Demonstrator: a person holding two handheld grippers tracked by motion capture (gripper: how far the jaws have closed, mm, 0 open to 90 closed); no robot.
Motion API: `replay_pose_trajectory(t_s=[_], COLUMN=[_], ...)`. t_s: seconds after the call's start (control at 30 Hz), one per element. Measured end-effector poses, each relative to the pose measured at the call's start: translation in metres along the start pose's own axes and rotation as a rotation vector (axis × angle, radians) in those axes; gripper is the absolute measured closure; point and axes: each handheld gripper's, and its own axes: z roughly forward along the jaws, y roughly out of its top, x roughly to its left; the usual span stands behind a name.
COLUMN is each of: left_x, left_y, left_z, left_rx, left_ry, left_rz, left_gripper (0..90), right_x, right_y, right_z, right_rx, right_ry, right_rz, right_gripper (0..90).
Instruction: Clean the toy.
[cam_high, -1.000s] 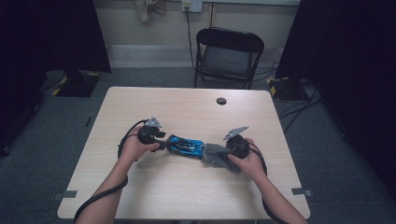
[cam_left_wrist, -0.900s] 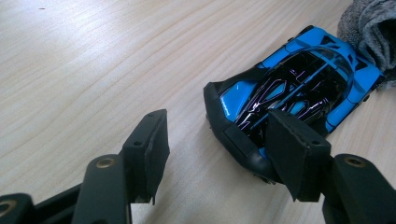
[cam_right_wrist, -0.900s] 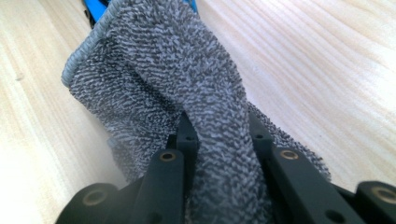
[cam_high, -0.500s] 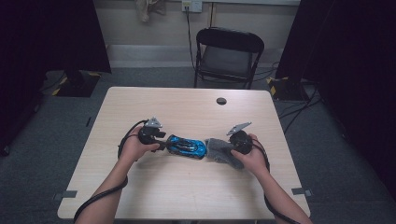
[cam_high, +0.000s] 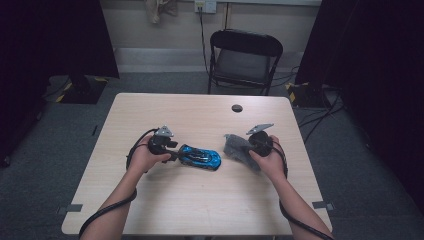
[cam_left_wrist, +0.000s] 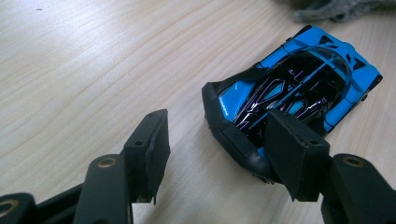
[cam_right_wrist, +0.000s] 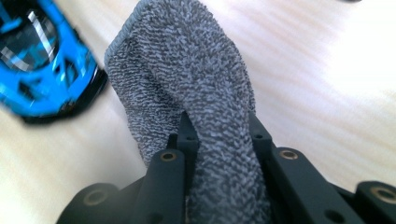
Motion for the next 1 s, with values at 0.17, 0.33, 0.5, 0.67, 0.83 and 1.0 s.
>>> replay_pose_trajectory(t_s=[0.17,0.33,0.5,0.67,0.83,1.0], left_x=[0.000,0.000,0.000,-0.001,-0.001,-0.001], left_y=[0.000,-0.002,-0.002,-0.002,-0.002,-0.002], left_z=[0.000,0.001,0.001,0.001,0.001,0.000], left_rx=[-0.002,-0.015,-0.014,-0.015,-0.016,-0.012], left_ry=[-0.001,-0.006,-0.005,-0.003,-0.001,0.001], left_rz=[-0.005,-0.016,-0.018,-0.018,-0.016,-0.013], left_gripper=[40.5,40.5,40.4,40.4,40.4,40.4], right_x=[0.009,0.030,0.047,0.049,0.051,0.053], right_y=[0.008,0.009,0.009,0.003,-0.004,-0.009], right_z=[0.013,0.026,0.025,0.020,0.014,0.010], right_rx=[0.005,0.044,0.066,0.074,0.071,0.067], right_ry=[-0.034,0.022,0.068,0.103,0.131,0.162], right_rz=[-0.005,-0.036,-0.085,-0.083,-0.082,-0.075], right_gripper=[74.6,74.6,74.6,74.6,74.6,74.6])
